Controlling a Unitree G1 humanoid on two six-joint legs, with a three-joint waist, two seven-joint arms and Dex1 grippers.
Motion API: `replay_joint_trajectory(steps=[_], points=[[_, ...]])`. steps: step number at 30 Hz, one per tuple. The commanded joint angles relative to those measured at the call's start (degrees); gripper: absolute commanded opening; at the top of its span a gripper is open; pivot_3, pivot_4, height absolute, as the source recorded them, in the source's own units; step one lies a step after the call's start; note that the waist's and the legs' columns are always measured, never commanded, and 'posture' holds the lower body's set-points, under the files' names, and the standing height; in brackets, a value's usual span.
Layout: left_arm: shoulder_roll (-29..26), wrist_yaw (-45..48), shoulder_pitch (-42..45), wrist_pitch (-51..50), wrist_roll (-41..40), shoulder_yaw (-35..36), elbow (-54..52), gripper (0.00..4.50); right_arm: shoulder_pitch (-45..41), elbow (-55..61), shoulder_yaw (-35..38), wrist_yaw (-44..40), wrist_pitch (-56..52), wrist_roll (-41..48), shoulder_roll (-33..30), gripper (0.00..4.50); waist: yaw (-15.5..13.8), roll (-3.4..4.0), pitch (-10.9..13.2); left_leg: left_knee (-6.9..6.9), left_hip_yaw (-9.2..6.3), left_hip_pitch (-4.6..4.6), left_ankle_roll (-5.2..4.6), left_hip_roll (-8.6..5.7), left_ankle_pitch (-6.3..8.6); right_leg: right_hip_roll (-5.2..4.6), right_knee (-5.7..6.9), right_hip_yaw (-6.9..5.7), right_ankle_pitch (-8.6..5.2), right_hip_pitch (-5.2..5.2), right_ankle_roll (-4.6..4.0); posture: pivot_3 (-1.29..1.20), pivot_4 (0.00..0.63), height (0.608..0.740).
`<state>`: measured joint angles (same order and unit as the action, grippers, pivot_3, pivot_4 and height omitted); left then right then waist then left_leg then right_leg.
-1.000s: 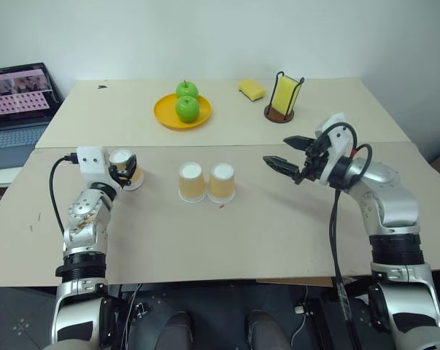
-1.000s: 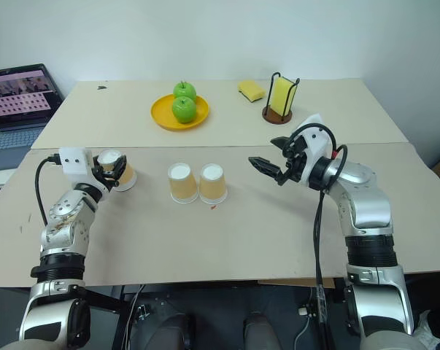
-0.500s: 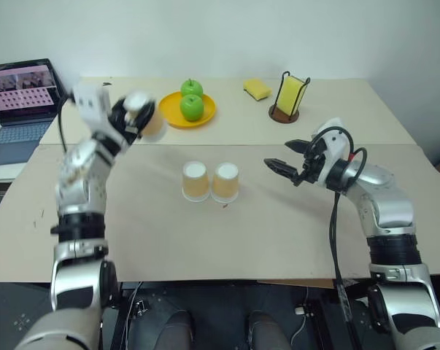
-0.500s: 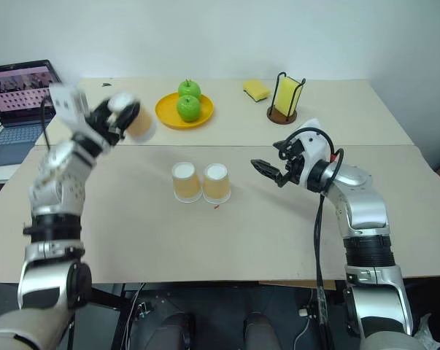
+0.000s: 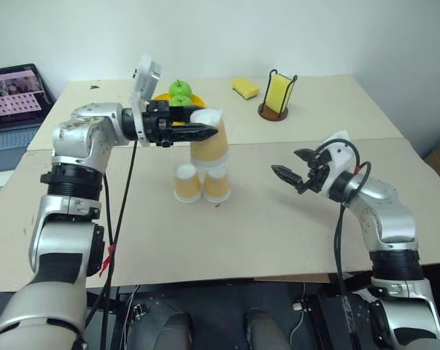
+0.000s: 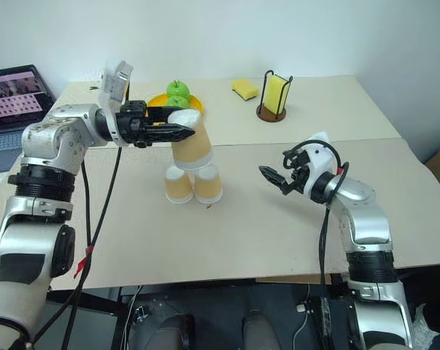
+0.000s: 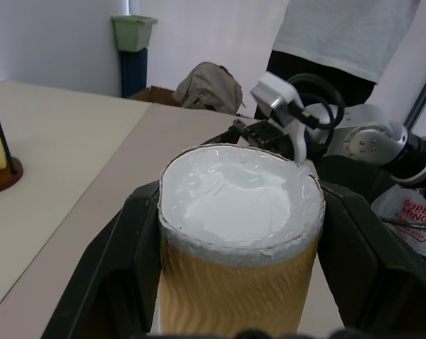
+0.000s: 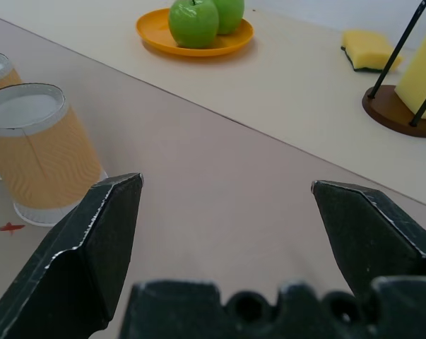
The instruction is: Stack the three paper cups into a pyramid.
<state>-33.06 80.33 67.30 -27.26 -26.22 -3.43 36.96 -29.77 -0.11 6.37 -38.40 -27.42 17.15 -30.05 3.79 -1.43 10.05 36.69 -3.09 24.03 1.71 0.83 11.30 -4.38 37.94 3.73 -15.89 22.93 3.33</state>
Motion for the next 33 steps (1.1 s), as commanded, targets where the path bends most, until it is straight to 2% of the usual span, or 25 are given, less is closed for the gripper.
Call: replay_joint_trajectory(steps=[1,17,33], points=[[0.5,2.1,3.9,5.6,2.9,0.4,4.7,2.60,0.7,4.0,2.5,1.3,-0.2,1.7,-0.2,4.50,-0.2,0.00,0.0,0.08,0.00,0.20,0.00,0.00,0.00,0.00,0.07,0.00,0.00,0.18,0.00,0.00,0.150,0.732],[1.5,4.3,2.5,9.7,7.7,1.2,8.2,2.60,0.8,4.0,2.6,1.6,-0.4,1.8,-0.4,4.50,-0.4,0.00,0.0,0.14,-0.01,0.27,0.00,-0.01,-0.01,-0.01,0.10,-0.01,0.00,0.27,0.00,0.00,0.150,0.732],[1.9,3.4,1.3,10.2,8.6,1.7,8.0,2.60,1.3,4.3,2.6,1.5,-0.5,2.8,-0.8,4.50,-0.5,0.00,0.0,0.17,-0.02,0.26,-0.01,-0.01,-0.01,-0.01,0.13,-0.01,0.00,0.27,0.00,0.00,0.150,0.732]])
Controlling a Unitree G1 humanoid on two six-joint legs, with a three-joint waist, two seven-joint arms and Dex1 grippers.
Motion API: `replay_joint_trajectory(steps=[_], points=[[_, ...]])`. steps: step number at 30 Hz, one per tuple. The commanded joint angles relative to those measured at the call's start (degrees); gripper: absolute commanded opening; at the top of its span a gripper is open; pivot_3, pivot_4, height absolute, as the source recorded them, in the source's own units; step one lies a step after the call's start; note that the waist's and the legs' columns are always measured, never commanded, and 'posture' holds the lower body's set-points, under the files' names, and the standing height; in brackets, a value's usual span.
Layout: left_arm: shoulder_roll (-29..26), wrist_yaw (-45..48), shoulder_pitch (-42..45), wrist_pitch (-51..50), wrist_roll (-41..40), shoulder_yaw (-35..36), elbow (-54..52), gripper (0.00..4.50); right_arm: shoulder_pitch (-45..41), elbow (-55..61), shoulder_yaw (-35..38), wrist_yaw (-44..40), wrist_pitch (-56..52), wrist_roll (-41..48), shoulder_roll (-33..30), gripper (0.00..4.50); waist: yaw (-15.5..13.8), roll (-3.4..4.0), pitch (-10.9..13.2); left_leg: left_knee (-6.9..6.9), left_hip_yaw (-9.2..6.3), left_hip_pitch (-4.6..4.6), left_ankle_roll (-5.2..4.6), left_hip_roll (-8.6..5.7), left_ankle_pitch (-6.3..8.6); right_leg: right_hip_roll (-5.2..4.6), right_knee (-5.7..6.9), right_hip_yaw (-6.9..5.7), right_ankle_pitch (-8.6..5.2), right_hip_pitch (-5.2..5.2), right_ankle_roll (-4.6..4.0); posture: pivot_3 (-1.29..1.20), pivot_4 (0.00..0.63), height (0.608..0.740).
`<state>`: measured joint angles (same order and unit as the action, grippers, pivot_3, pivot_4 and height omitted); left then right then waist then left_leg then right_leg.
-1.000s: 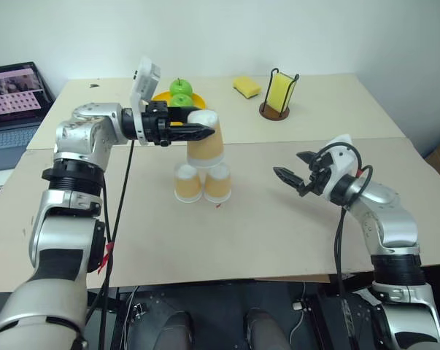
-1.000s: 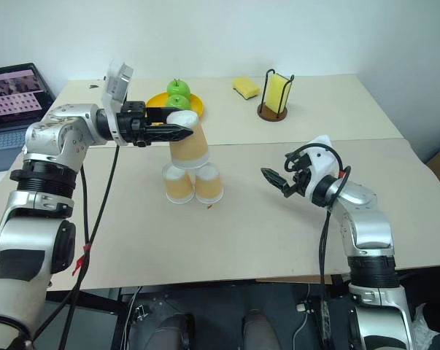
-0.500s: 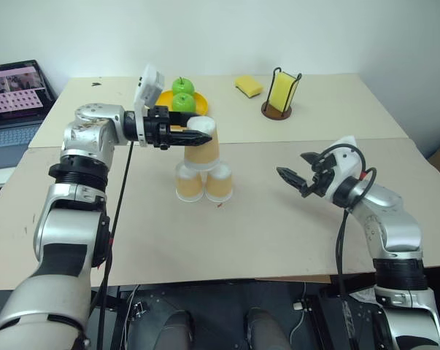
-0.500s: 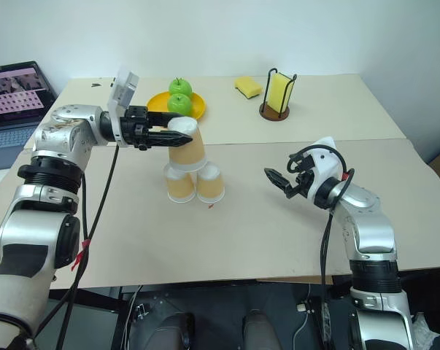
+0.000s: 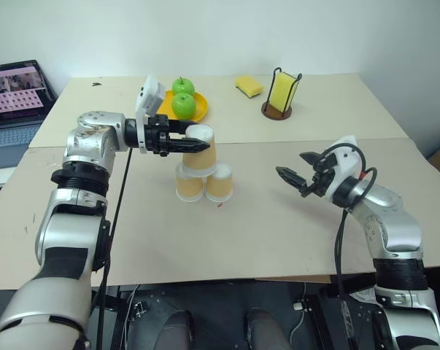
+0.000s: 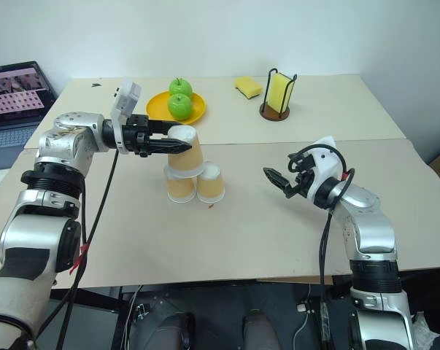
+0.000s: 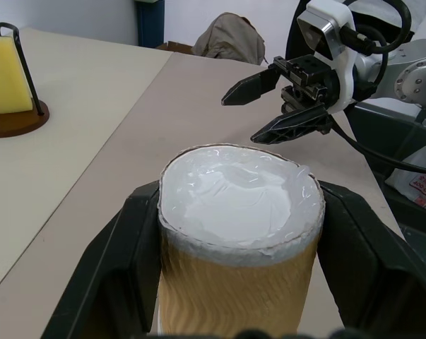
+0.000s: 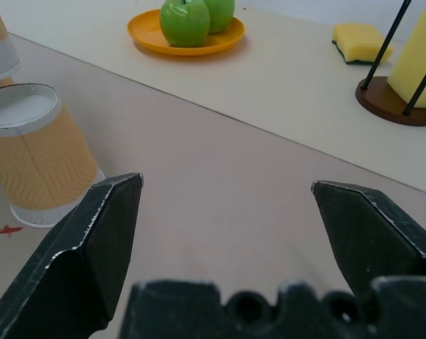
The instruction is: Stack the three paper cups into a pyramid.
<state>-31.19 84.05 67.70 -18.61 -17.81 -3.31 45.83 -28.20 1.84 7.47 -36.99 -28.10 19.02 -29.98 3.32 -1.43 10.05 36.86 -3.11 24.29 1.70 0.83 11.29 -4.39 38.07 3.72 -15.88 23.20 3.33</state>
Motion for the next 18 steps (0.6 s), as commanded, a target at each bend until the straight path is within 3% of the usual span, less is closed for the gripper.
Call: replay_joint_trajectory(steps=[1,18], points=[[0.1,-0.5,1.1,1.7,0.2,1.6,-0.7,2.60,-0.2,2.4,1.5,0.2,0.2,1.0,-0.8,4.50,0.0,0.00,0.0,0.01,0.00,0.00,0.00,0.00,0.00,0.00,0.00,0.00,0.00,0.00,0.00,0.00,0.150,0.732],[2.2,-0.9,0.4,3.4,1.6,1.4,1.0,2.60,1.7,5.2,2.9,0.5,-1.2,2.3,-1.6,4.50,-0.1,0.00,0.0,0.04,0.00,0.00,0.00,-0.01,0.00,0.00,0.01,0.00,0.00,-0.01,0.00,0.00,0.150,0.732]])
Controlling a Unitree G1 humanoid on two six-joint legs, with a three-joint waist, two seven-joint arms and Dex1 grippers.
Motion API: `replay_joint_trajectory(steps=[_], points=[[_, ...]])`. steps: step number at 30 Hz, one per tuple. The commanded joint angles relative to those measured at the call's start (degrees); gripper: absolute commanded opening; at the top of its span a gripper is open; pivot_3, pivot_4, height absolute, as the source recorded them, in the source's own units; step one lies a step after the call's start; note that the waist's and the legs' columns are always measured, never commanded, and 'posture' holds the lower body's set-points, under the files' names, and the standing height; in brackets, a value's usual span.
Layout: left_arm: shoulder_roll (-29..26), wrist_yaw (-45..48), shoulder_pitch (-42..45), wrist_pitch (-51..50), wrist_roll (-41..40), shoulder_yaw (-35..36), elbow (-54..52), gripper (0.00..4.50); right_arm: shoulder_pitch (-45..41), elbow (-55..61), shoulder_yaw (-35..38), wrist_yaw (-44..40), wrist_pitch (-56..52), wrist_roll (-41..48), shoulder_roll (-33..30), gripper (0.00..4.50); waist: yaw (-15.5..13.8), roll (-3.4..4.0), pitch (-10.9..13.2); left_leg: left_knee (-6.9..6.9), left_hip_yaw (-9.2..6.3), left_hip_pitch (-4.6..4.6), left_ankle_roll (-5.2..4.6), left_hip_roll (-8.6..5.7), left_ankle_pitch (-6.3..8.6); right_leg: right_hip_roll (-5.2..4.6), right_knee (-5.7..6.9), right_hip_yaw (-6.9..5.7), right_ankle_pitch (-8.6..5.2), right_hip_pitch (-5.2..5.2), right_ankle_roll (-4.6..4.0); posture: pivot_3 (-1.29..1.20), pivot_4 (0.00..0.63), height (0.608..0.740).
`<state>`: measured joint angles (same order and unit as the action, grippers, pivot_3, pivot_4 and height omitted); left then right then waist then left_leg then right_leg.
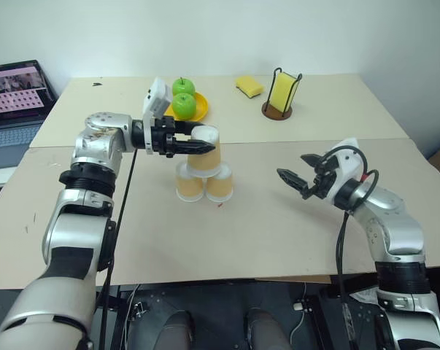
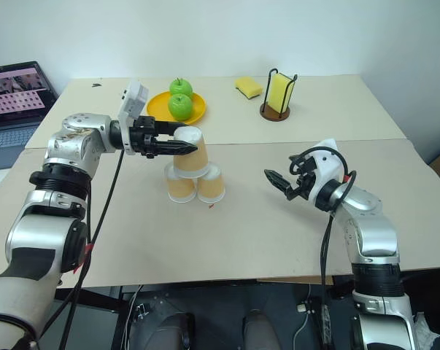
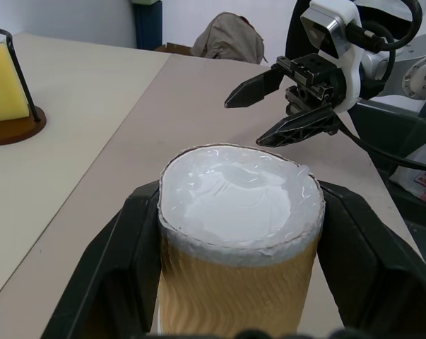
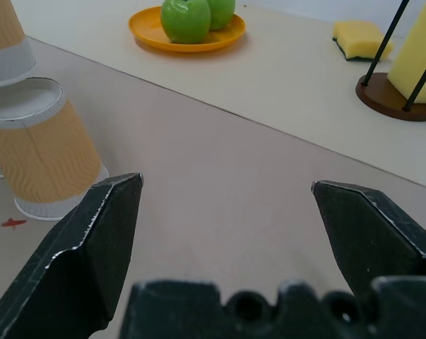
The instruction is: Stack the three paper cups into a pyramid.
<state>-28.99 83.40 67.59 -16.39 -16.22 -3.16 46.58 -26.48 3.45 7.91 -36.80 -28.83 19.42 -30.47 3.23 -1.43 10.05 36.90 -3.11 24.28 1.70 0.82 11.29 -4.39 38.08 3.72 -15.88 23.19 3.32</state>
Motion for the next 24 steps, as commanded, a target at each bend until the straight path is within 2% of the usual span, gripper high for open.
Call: replay_joint_trajectory(steps=[1,17,19,20,21,22,24], points=[[0.0,-0.2,0.5,1.2,0.0,1.4,0.3,2.60,0.3,3.9,2.5,0.4,-0.7,1.9,-1.2,4.50,0.0,0.00,0.0,0.00,0.00,0.00,0.00,0.00,0.00,0.00,0.00,0.00,0.00,0.00,0.00,0.00,0.150,0.732],[0.1,-1.3,-0.6,1.0,0.6,1.7,0.0,2.60,1.0,4.7,2.8,1.0,-1.4,2.8,-1.7,4.50,-0.1,0.00,0.0,0.02,0.00,0.00,0.00,0.00,0.00,0.00,0.01,0.00,0.00,-0.01,0.00,0.00,0.150,0.732],[0.1,-1.4,-0.6,1.1,0.7,1.8,0.0,3.60,1.0,4.7,2.8,1.0,-1.4,2.8,-1.7,4.50,-0.1,0.00,0.0,0.02,0.00,0.00,0.00,0.00,0.00,0.00,0.01,0.00,0.00,-0.01,0.00,0.00,0.150,0.732],[0.1,-1.5,-0.6,1.1,0.7,1.8,-0.1,3.78,1.0,4.7,2.7,1.0,-1.4,2.8,-1.6,4.50,-0.1,0.00,0.0,0.03,0.00,0.00,0.00,0.00,0.00,0.00,0.01,0.00,0.00,-0.01,0.00,0.00,0.150,0.732],[0.0,-1.5,-0.6,1.0,0.6,1.8,-0.1,4.21,1.0,4.6,2.7,1.0,-1.4,2.8,-1.6,4.50,-0.1,0.00,0.0,0.03,0.00,0.00,0.00,0.00,0.00,0.00,0.01,0.00,0.00,-0.01,0.00,0.00,0.150,0.732],[0.0,-1.6,-0.6,0.9,0.6,1.9,-0.2,4.45,1.0,4.6,2.6,1.0,-1.4,2.8,-1.6,4.50,-0.1,0.00,0.0,0.03,0.00,0.00,0.00,0.00,0.00,0.00,0.01,0.00,0.00,-0.01,0.00,0.00,0.150,0.732],[0.0,-1.5,-0.5,0.7,0.4,2.0,-0.5,4.48,1.0,4.4,2.6,0.9,-1.3,2.8,-1.5,4.50,-0.2,0.00,0.0,0.03,0.00,0.01,0.00,0.00,0.00,0.00,0.01,0.00,0.00,-0.01,0.00,0.00,0.150,0.732]])
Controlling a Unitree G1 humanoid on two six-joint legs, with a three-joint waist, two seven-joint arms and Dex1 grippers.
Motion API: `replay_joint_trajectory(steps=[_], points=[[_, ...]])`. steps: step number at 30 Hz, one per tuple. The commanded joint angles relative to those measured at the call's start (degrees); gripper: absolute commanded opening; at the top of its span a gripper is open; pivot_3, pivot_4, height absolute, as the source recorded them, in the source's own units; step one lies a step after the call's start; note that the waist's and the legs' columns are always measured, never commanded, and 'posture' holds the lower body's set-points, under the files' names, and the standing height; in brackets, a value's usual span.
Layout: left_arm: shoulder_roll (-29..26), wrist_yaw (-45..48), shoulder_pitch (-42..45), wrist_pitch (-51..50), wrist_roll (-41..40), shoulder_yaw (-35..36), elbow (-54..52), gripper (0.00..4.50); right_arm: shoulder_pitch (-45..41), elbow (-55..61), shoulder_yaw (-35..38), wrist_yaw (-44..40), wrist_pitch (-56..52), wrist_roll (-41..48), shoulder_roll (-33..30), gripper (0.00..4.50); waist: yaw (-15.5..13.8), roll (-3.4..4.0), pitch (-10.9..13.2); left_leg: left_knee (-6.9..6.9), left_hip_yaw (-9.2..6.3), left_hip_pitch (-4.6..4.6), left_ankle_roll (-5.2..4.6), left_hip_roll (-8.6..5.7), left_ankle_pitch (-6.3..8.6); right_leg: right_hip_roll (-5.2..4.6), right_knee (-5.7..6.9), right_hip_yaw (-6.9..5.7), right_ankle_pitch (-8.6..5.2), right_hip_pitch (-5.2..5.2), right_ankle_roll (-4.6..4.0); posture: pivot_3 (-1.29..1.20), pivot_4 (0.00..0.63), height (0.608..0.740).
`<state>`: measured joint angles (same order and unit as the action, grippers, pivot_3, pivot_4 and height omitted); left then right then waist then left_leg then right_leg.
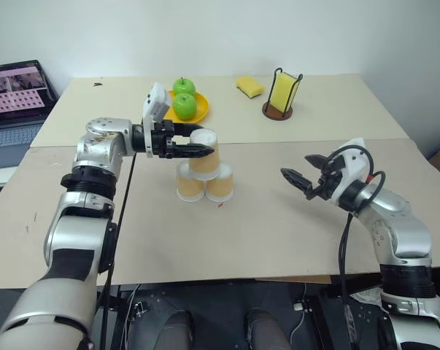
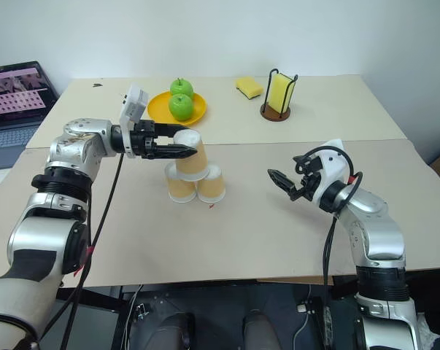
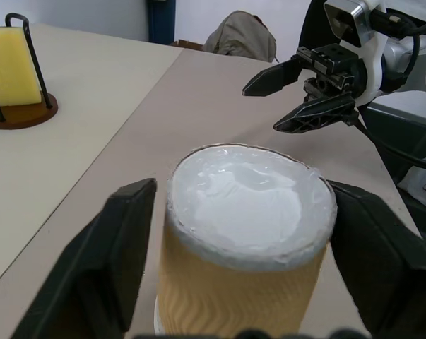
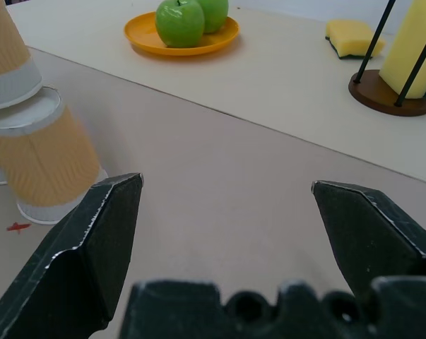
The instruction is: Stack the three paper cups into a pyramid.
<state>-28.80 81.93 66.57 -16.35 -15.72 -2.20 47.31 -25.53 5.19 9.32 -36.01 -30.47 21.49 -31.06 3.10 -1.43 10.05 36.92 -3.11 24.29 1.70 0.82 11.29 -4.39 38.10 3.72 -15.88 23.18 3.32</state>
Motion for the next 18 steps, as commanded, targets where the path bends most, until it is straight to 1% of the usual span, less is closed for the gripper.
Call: replay_joint_trajectory(steps=[1,18], points=[[-0.2,-0.1,0.6,0.5,-0.3,1.2,-1.4,4.48,0.0,2.6,1.1,0.1,0.4,0.7,-0.9,4.50,0.0,0.00,0.0,0.00,0.00,0.00,0.00,0.00,0.00,0.00,0.00,0.00,0.00,0.00,0.00,0.00,0.150,0.732],[-2.2,-0.5,1.0,-3.4,-2.2,4.3,-5.7,4.48,-1.1,0.2,-0.8,-0.7,1.9,0.1,0.2,4.50,-0.1,0.00,0.0,0.01,0.00,-0.01,0.00,0.00,0.00,0.00,0.01,0.00,0.00,0.00,0.00,0.00,0.150,0.732]])
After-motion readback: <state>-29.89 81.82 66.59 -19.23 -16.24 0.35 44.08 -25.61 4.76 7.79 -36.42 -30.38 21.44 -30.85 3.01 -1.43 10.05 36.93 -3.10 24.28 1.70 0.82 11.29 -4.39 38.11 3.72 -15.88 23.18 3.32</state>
